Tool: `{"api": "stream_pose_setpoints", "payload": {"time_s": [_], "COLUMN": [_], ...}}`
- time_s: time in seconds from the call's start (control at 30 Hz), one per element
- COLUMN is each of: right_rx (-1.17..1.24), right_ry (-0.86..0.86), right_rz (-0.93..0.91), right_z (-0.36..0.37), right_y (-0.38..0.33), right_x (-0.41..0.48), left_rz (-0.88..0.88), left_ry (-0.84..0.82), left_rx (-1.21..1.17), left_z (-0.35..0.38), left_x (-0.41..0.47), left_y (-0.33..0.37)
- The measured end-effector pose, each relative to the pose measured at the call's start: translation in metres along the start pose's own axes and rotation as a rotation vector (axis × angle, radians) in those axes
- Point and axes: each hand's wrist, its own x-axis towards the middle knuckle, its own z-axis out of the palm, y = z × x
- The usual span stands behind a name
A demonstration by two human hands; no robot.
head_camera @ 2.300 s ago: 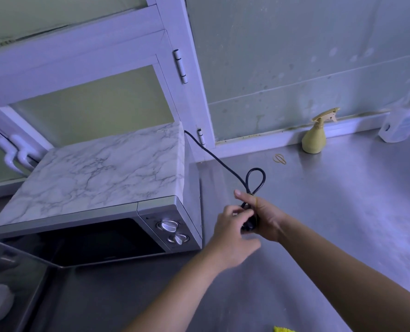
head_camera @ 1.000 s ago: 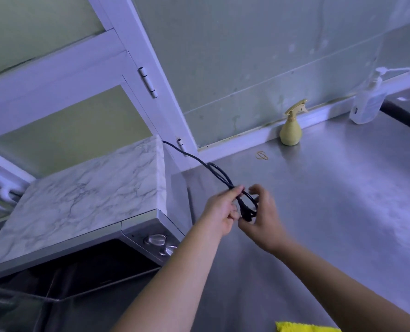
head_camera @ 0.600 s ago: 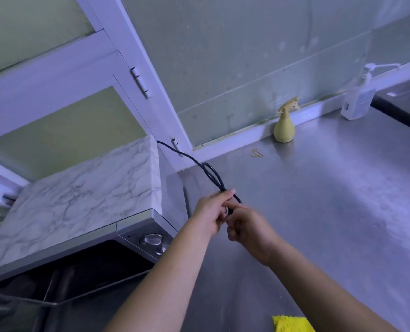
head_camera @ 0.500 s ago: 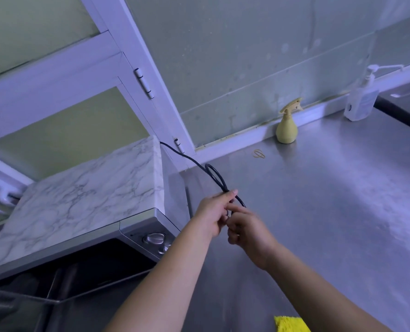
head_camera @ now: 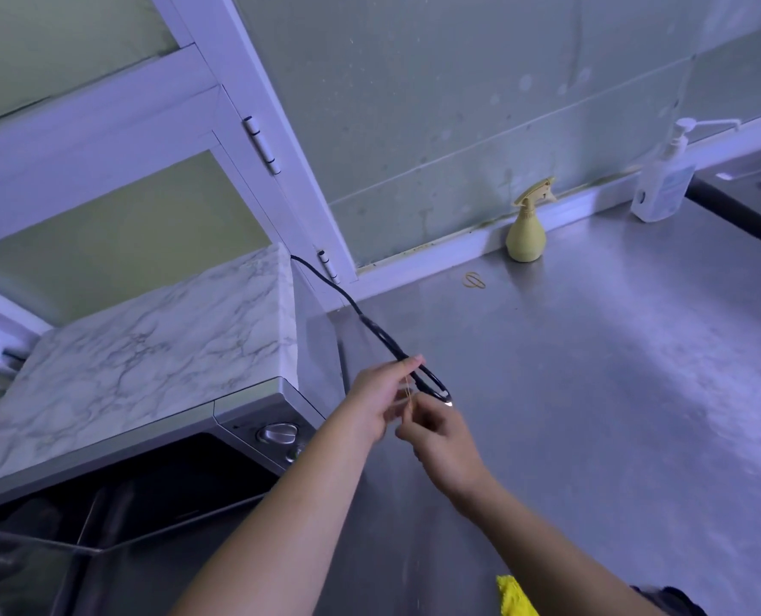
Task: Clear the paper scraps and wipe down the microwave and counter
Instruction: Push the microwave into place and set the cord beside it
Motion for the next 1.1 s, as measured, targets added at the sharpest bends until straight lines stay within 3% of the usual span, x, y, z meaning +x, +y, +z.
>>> {"api": "stream_pose_setpoints", "payload": {"time_s": [0.13,0.23,0.33,0.47,0.63,0.73,0.87,1.0,1.1], "right_rx": [0.187,0.315,0.383,0.277,0.051,-0.024,-0.141,-0.213,-0.159], "right_ry": [0.228,0.234,0.183,0.109,0.353,0.399,0.321,0.063,0.106], "right_rz": [-0.156,-0.291,-0.175,-0.003,0.002,-0.053,-0.072,-0.009,0.021], "right_z": [-0.006,-0.011,-0.02,-0.034,-0.05,-0.068,-0.09,-0.078,-0.06], "right_y": [0.017,0.019,0.02,0.033,0.047,0.036,0.003,-0.029,-0.028], "right_x": [-0.024,-0.03,-0.027,-0.027,-0.02,-0.002,0.037,0.065,0.072], "left_rz": [-0.054,-0.092,-0.096,-0.123,-0.132,-0.108,0.008,0.065,0.122], "left_ry": [0.053,0.029,0.041,-0.011,-0.068,-0.086,-0.107,-0.1,-0.055], "left_rx": [-0.038,-0.079,-0.102,-0.101,-0.007,0.068,0.157,0.09,0.175], "left_z": [-0.003,0.01,0.02,0.025,0.017,0.003,-0.015,-0.018,-0.017], "left_x": [0.006,0.004,0.002,-0.004,-0.009,-0.012,-0.017,-0.02,-0.021], "left_y": [0.002,-0.003,0.002,0.005,-0.007,-0.01,-0.013,-0.017,-0.031]}}
